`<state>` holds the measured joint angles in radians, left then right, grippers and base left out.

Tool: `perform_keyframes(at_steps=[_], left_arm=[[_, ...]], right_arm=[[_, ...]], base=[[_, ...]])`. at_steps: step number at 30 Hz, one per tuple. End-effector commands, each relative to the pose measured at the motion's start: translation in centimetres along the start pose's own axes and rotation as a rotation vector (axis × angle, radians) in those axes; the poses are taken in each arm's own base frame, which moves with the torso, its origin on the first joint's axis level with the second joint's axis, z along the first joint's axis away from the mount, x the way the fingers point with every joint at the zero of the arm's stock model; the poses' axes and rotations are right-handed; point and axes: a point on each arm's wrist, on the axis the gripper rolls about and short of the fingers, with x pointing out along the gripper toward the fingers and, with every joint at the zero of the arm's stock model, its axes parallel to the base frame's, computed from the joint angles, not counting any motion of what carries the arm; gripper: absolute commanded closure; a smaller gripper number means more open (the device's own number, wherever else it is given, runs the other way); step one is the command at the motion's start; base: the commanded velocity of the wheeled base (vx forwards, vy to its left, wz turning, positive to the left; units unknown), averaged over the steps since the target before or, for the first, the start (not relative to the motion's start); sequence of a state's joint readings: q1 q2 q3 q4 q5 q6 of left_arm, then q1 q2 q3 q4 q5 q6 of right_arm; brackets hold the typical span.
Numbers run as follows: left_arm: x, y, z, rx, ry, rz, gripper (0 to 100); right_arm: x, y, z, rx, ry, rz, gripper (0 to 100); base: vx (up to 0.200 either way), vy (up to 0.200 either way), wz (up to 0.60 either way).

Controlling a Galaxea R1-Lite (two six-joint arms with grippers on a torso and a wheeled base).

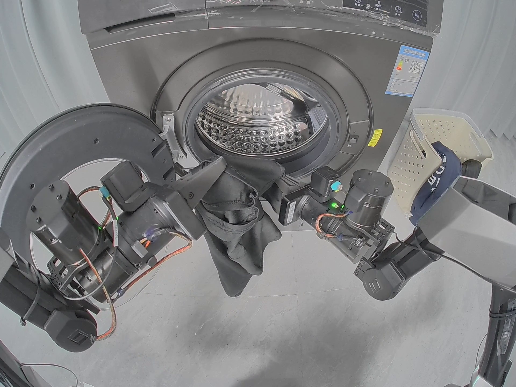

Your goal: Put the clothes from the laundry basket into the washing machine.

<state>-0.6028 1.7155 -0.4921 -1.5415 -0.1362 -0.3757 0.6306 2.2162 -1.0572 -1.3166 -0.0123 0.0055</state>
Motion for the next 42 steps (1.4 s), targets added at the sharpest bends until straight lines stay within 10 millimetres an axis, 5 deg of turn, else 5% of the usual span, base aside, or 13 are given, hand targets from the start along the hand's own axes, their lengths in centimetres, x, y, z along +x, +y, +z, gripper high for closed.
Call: perform_keyframes(at_steps=[1,6,13,14,23,30,42], left_arm=[[0.0,0.2,-0.3,-0.002,0.013,0.006,100],[-0.1,0.2,-0.5,-0.003,0.018,0.006,100],[0.0,0.1,-0.1,0.0,0.003,0.002,100],[-0.1,0.0,0.0,0.0,0.002,0.002,100],[0.0,-0.2,0.2,-0.003,-0.005,-0.006,100],[0.0,-0.3,0.1,-0.022,-0.003,-0.011,100],[0.1,0.0,0.0,-0.018,-0.003,0.0,100]], right_arm=[[-1.2,0.1,1.7,-0.002,-0.017,0.005,100],[-3.6,0.2,2.9,-0.002,0.007,0.027,100],[-5.2,0.2,0.9,-0.002,0.101,0.035,100],[-5.1,0.2,0.5,-0.002,0.112,0.035,0],[-3.1,1.1,-2.9,-0.009,0.164,0.057,0],[-1.6,1.7,-3.0,-0.009,0.127,0.07,0],[-2.9,4.6,-2.9,-0.001,0.145,0.136,0]], base=[[0.0,0.0,0.0],[0.0,0.0,0.0],[0.0,0.0,0.0],[0.0,0.0,0.0],[0.0,0.0,0.0],[0.0,0.0,0.0],[0.0,0.0,0.0]])
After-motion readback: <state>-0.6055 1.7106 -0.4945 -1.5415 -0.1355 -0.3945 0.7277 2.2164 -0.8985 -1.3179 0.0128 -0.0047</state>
